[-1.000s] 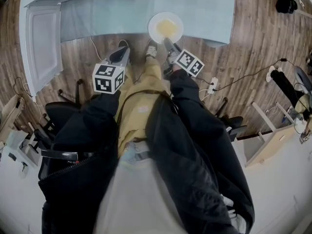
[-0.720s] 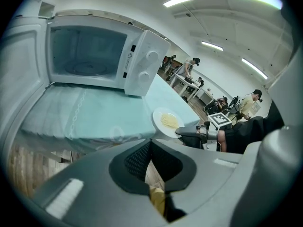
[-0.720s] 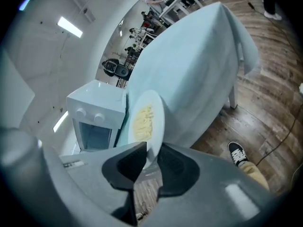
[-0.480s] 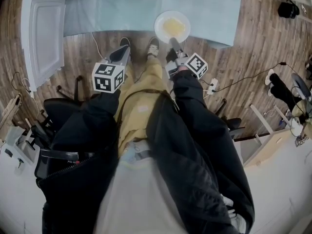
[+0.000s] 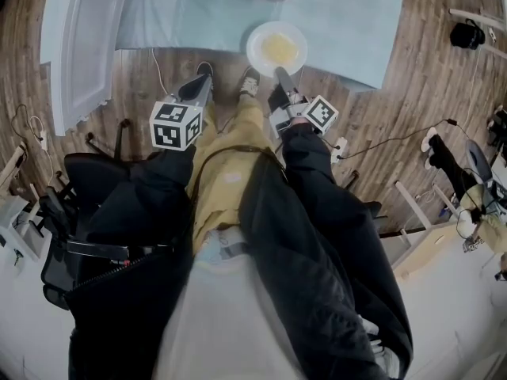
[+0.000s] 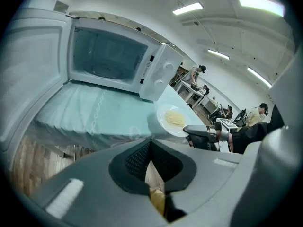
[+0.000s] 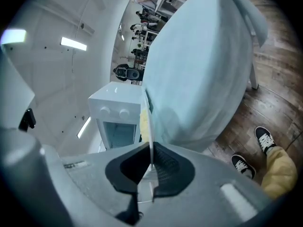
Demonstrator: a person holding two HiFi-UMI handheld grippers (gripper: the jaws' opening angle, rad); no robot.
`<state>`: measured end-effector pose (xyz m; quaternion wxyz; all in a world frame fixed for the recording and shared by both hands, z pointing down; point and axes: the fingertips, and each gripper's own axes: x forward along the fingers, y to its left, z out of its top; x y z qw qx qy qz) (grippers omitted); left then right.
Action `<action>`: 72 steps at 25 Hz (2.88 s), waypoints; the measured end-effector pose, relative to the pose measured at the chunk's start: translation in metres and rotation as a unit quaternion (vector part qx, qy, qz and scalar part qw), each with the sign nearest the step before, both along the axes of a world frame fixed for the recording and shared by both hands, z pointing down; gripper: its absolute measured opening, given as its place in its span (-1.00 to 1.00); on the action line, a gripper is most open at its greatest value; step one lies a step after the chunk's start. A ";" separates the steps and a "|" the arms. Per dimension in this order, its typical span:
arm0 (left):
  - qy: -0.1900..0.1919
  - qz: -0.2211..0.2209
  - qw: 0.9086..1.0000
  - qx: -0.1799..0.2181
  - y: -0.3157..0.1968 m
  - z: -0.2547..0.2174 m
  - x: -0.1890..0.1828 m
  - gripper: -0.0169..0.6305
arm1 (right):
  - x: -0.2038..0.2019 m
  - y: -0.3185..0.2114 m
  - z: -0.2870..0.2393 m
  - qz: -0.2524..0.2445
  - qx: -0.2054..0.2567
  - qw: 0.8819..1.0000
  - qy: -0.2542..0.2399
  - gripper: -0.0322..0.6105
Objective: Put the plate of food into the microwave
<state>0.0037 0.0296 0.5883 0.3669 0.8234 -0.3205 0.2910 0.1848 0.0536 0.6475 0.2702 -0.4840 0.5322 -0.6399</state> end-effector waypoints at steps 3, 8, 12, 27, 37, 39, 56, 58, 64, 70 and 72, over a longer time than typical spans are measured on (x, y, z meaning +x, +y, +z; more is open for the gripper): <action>0.005 -0.015 1.000 0.002 -0.005 -0.001 -0.011 -0.96 | -0.023 -0.015 -0.006 -0.027 0.008 1.000 -0.004 -0.88; 0.009 -0.043 0.999 0.005 -0.018 -0.004 -0.036 -0.96 | -0.066 -0.045 -0.017 -0.069 0.016 0.997 -0.012 -0.88; 0.011 -0.065 0.998 0.004 -0.029 -0.002 -0.058 -0.96 | -0.100 -0.069 -0.024 -0.092 0.021 0.995 -0.023 -0.88; 0.019 -0.095 0.995 -0.010 -0.085 0.008 -0.111 -0.96 | -0.178 -0.199 -0.032 -0.088 0.033 0.995 -0.030 -0.88; 0.024 -0.110 0.993 -0.025 -0.111 0.019 -0.127 -0.96 | -0.190 -0.276 -0.028 -0.035 0.032 0.998 -0.048 -0.88; 0.026 -0.111 0.993 -0.028 -0.113 0.022 -0.128 -0.96 | -0.189 -0.285 -0.026 -0.029 0.029 0.998 -0.046 -0.88; 0.028 -0.111 0.993 -0.033 -0.110 0.025 -0.129 -0.96 | -0.184 -0.304 -0.021 -0.011 0.028 0.999 -0.028 -0.67; 0.029 -0.110 0.993 -0.030 -0.109 0.022 -0.127 -0.96 | -0.183 -0.298 -0.024 -0.021 0.028 0.999 -0.024 -0.64; 0.036 -0.104 0.994 -0.010 -0.113 0.005 -0.116 -0.96 | -0.189 -0.263 -0.045 -0.070 0.048 0.996 -0.002 -0.62; 0.051 -0.093 0.994 0.028 -0.124 -0.027 -0.095 -0.96 | -0.192 -0.222 -0.092 -0.150 0.091 0.980 0.097 -0.91; 0.059 -0.088 0.993 0.045 -0.128 -0.042 -0.085 -0.96 | -0.192 -0.212 -0.111 -0.175 0.113 0.969 0.132 -0.91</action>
